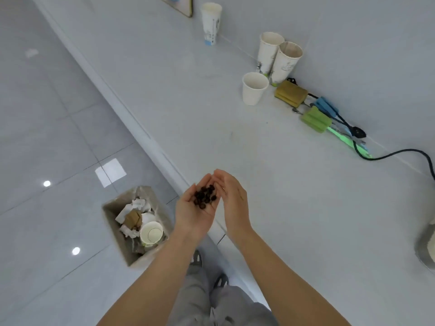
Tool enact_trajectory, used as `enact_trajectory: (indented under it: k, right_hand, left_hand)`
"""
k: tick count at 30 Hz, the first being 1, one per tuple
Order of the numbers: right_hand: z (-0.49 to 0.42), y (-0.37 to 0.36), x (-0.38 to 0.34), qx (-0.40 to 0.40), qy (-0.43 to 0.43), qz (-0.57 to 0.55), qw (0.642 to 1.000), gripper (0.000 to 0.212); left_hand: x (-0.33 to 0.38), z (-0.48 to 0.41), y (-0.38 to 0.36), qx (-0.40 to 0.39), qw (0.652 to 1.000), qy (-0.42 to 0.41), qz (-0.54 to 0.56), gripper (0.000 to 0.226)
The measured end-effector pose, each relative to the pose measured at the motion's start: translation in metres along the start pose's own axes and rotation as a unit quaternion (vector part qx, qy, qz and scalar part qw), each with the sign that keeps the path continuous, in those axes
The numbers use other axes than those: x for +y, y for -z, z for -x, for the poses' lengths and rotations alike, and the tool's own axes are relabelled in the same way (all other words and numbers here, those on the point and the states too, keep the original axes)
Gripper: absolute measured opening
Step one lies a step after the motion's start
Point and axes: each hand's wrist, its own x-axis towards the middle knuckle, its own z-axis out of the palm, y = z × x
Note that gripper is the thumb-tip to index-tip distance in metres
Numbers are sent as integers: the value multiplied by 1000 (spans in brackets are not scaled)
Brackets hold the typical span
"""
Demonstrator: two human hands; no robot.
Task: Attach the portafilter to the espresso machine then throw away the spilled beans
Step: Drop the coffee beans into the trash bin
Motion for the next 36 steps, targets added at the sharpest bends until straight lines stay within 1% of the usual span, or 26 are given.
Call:
enact_trajectory:
  k: [3,6,8,11,18,21,24,28,31,33,35,36]
  right_hand:
    - [8,-36,18,-34,-47,-27,998,23]
    - [17,-71,42,-68,-94,-41,992,25]
    - [23,-92,61,-88,-125,-41,987,27]
    - [28,-119,95,-92,-165,-40,981,30]
    - [6,-150,198,-54,-249,-23,967,27]
    - [-15,-149,256,-30,-289,-10,957,21]
    - [-37,-141,312,-11,-311,8,950,24]
    - [-65,-129,371,16,-341,41,939,18]
    - [-82,-124,401,16,-370,70,926,15]
    - [-91,-123,411,14,-386,90,918,18]
    - [-99,-124,416,18,-405,89,910,15]
    - [-102,-124,417,19,-413,82,907,15]
  left_hand:
    - [20,16,23,40,996,-53,52,41]
    - [42,30,51,80,988,-99,88,38]
    - [57,35,72,105,981,-121,110,38]
    - [76,35,108,138,972,-135,135,36]
    - [96,-7,192,219,956,-137,139,30]
    - [94,-41,235,252,950,-121,140,27]
    - [87,-78,278,265,948,-93,150,25]
    - [76,-122,323,286,942,-73,161,26]
    - [72,-148,347,308,936,-66,156,31]
    - [72,-161,361,306,935,-57,171,33]
    - [74,-172,370,303,936,-44,176,28]
    - [74,-176,374,296,940,-37,165,31]
